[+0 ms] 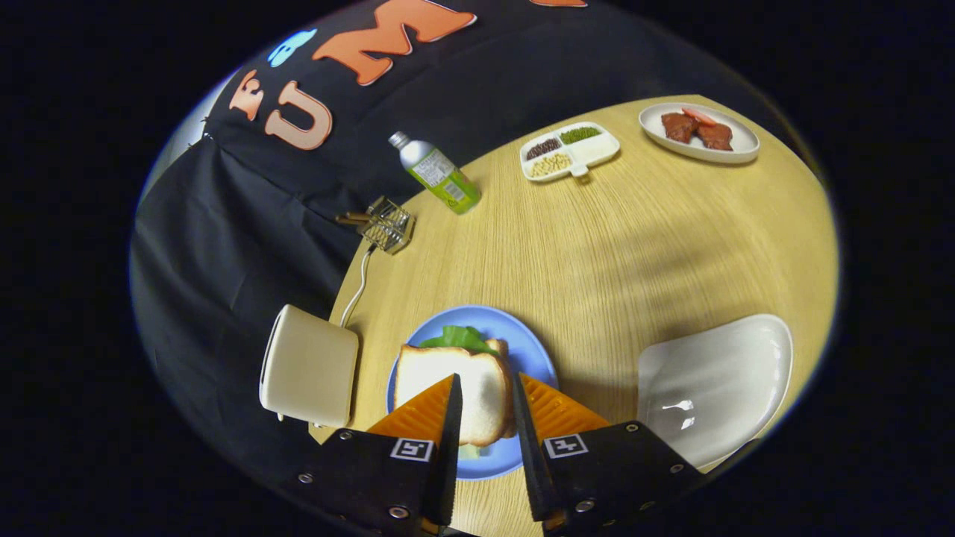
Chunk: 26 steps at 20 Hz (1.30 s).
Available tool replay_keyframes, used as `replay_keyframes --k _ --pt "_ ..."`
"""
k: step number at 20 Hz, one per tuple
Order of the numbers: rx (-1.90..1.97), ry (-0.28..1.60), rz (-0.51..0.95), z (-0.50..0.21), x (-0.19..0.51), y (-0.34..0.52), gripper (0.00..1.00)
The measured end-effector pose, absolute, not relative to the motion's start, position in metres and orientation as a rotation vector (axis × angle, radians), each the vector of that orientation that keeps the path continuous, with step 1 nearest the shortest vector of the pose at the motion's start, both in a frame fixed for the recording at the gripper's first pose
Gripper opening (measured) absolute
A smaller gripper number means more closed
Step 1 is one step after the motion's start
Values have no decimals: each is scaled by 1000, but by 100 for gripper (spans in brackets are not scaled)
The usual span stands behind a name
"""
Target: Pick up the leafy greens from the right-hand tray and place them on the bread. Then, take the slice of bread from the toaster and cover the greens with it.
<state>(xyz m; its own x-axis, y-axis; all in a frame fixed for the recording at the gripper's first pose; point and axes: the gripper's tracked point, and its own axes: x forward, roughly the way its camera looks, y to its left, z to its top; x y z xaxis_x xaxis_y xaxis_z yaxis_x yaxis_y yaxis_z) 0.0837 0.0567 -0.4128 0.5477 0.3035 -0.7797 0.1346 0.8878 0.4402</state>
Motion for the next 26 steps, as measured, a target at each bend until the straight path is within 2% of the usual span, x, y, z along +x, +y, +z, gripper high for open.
replay_keyframes --k 2,7,15,26 --pt "427 904 111 -385 88 51 41" --pt "256 671 109 -300 94 36 62" --pt "37 344 62 -179 74 36 80" --pt "-96 100 81 -90 24 63 91"
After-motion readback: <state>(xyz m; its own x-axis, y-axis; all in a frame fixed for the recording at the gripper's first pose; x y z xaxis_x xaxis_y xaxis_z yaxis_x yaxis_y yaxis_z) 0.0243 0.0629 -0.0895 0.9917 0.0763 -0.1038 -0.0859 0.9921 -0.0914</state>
